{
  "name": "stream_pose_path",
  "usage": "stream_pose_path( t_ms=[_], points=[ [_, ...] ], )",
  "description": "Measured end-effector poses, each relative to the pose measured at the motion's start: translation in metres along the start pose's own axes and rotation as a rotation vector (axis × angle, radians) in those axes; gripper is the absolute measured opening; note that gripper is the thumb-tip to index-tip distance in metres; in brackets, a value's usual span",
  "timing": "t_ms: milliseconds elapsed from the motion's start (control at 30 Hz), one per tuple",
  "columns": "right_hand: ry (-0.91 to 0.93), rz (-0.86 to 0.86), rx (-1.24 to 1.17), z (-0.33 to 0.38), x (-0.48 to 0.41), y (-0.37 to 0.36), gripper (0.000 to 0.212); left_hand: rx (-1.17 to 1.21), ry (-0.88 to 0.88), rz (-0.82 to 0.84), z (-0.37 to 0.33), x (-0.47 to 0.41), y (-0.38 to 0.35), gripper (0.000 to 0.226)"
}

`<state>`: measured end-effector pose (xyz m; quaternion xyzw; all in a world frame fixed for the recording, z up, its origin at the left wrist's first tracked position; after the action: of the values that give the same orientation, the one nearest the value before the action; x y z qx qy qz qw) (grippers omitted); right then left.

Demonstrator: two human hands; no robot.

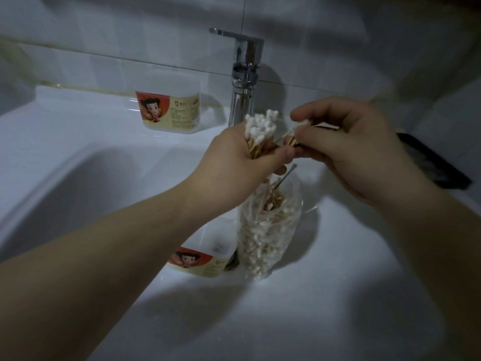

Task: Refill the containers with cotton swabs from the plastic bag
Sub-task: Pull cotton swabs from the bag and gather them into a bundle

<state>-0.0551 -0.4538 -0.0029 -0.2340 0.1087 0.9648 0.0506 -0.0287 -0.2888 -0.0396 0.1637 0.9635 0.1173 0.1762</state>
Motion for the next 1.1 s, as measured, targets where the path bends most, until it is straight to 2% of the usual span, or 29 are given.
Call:
stream_pose_path(
  t_ms=[233, 433, 767, 900, 1033, 1100],
  points=[
    [-0.029, -0.053, -0.066, 0.0, -0.005, 0.005, 0.023, 0.203, 0.092, 0.022, 0.0, 0.0, -0.001, 0.009],
    [-0.028, -0.081, -0.058, -0.002, -0.005, 0.008, 0.02, 0.17, 0.083, 0.03, 0.001, -0.002, 0.0, 0.002],
    [-0.036, -0.116, -0.045, -0.002, -0.006, 0.012, 0.021, 0.149, 0.091, 0.035, 0.003, -0.003, 0.001, 0.017],
    [-0.048, -0.177, -0.068, -0.004, -0.008, 0.017, 0.018, 0.125, 0.102, 0.047, 0.003, -0.002, 0.001, 0.018],
    [-0.036, -0.245, -0.101, -0.002, -0.01, 0.023, 0.015, 0.12, 0.122, 0.069, 0.002, 0.0, -0.001, 0.005],
    [-0.015, -0.288, -0.111, -0.001, -0.011, 0.027, 0.014, 0.158, 0.157, 0.069, 0.001, 0.001, -0.001, 0.013]
  ],
)
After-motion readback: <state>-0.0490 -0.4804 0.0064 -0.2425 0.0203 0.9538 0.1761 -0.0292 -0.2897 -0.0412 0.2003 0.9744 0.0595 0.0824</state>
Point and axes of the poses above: each hand's wrist, its own x-axis away from the middle knuckle, its own y-axis out of the back of the hand, z = x × y, the point moved 3 cm from there along -x, towards the middle knuckle, and after that the axes turned 6 degrees about y, right-handed, at the moved point
